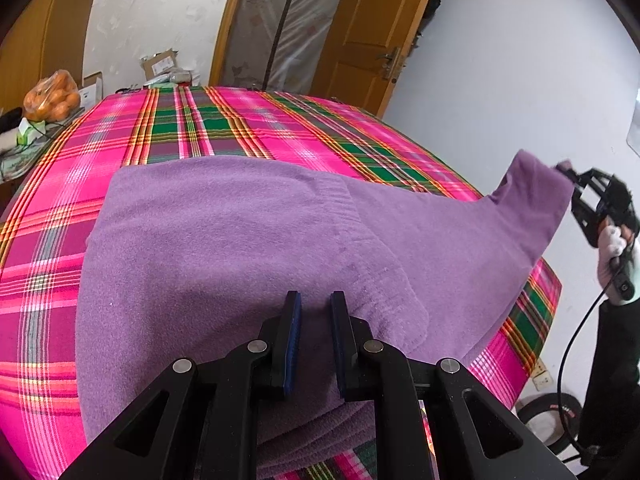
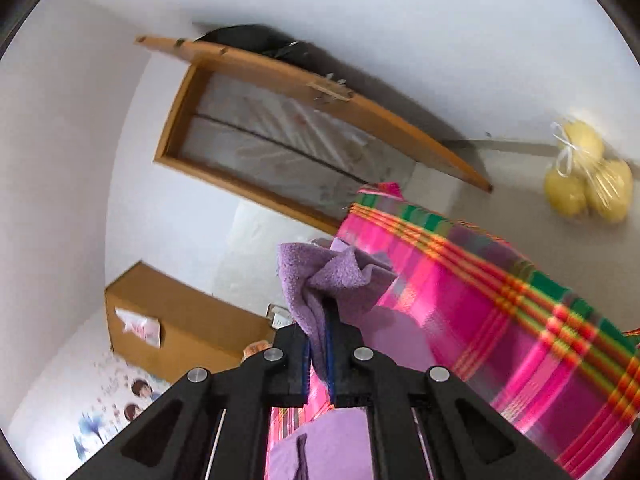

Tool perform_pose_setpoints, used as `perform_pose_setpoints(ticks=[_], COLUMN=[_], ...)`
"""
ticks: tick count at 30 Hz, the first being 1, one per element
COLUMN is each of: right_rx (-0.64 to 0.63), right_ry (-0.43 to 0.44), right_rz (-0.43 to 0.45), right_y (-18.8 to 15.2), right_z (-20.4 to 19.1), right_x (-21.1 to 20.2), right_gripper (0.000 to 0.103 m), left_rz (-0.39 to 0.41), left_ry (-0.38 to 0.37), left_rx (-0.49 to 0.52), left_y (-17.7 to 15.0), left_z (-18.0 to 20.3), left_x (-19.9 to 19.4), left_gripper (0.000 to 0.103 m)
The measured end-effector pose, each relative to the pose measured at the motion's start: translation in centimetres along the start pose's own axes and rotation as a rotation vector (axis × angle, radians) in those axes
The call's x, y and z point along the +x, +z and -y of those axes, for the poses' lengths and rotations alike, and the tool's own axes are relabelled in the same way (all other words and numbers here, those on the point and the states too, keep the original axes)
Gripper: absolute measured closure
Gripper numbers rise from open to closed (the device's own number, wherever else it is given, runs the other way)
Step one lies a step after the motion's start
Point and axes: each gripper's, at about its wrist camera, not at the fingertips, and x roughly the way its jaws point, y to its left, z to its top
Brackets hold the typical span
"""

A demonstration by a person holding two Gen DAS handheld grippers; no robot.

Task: Fold clothes
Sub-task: 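Fold the held corner over onto the garment and open the right gripper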

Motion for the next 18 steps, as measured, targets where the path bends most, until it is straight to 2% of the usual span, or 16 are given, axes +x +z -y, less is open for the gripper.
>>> perform_pose_setpoints(ticks=[9,14,18], right_rx=[-0.132,-0.204,-0.285], right_ry=[0.034,0.033,-0.004], right_rz=[-0.087,-0.203,-0.292], right_y=[-3.3,-7.3,-11.4], right_z=[-6.6,-9.0,-10.1], right_x=[2.4,5.7,8.6], right_gripper=[0.097,0.097,0.097], left_rz=[0.004,0.016,0.033], left_ry=[-0.021,-0.043,-0.072], left_rx=[0.006,0.009,-0.012], left_y=[-0.1,-0.2,-0.3], left_z=[0.1,0.2,-0.1], left_x=[-0.1,-0.5,-1.0], left_gripper=[0.088,0.088,0.088])
